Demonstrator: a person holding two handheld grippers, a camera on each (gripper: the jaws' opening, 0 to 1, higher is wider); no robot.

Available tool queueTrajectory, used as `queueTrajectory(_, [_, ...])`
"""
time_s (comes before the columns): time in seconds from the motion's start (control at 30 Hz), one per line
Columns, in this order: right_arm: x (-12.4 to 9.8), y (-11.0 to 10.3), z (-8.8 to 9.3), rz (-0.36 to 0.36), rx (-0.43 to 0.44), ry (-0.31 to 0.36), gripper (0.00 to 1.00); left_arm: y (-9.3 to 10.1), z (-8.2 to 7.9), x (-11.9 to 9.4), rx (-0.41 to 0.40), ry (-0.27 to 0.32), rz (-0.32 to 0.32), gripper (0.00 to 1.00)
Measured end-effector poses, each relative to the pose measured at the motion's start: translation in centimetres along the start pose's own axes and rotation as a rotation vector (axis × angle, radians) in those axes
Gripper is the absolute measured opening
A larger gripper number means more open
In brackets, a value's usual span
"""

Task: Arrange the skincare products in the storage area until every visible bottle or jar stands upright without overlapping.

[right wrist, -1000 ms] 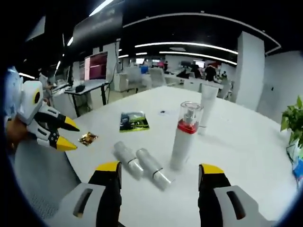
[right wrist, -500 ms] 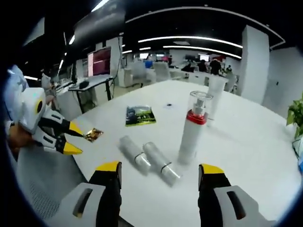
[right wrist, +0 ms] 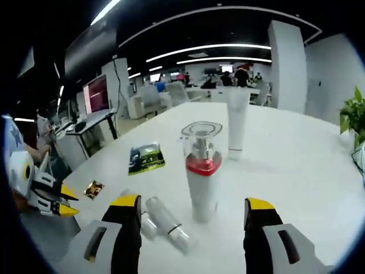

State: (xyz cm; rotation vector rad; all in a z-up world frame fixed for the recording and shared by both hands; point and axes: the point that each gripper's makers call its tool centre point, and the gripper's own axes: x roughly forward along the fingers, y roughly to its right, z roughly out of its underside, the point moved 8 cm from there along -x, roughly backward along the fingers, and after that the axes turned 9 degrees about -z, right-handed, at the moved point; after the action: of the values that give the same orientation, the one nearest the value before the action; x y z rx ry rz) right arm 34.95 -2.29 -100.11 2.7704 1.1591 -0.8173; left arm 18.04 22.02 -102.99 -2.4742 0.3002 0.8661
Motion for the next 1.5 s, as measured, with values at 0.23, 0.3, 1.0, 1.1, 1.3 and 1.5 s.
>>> queueTrajectory(0.23, [2.4, 2.2, -2.1, -0.03, 0.007, -0.013, 0.72, 0.0, 0.1, 0.0, -0.017, -0.002, 0.009, 0.04])
queueTrajectory(0.3, [3.0, 2.3, -2.2, -0.046, 0.003, -0.027, 0.71, 0.0, 0.1, 0.0, -0.01, -0.005, 0.006, 0.04])
queueTrajectory(1.0, [4.8, 1.8, -1.0, -0.079, -0.088, -0.101, 0.35, -0.2, 0.0, -0.1, -0.02, 0.021, 0.007, 0.0])
queueTrajectory(1.1, [5.0, 1.6, -0.9, -0.066, -0.164, -0.133, 0.33, -0.1, 0.1, -0.1, -0.01, 0.01, 0.017, 0.0])
queueTrajectory(1.3, [5.0, 1.7, -1.0, -0.049, -0.151, -0.127, 0.31, -0.1, 0.2, -0.1, -0.013, 0.008, 0.016, 0.0])
queueTrajectory(1.5, [5.0, 1.9, -1.0, -0.065, -0.155, -0.136, 0.29, 0.0, 0.3, 0.0, -0.001, -0.001, 0.024, 0.0])
